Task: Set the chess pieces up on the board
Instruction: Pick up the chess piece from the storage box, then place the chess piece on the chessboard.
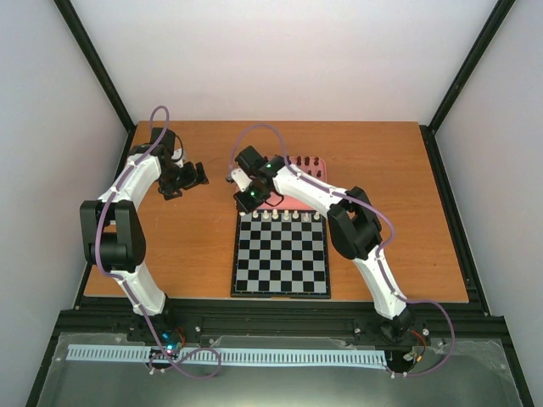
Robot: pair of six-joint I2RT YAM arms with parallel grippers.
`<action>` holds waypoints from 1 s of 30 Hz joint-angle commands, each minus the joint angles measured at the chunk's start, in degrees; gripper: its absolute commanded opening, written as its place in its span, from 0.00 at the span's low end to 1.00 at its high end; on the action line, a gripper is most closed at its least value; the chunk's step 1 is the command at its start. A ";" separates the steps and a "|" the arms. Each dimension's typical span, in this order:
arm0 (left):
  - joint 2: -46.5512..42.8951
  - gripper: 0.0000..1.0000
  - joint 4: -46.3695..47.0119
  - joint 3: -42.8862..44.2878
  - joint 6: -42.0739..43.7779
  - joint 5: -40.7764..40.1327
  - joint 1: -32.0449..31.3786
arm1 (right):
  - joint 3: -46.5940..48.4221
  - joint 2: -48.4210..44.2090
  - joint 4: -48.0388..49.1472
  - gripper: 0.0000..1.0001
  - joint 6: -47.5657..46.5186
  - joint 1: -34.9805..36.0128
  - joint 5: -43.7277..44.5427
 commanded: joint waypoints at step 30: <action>-1.32 1.00 0.27 0.93 -0.18 -0.59 -0.06 | -1.32 2.05 1.89 0.12 -1.34 0.20 1.13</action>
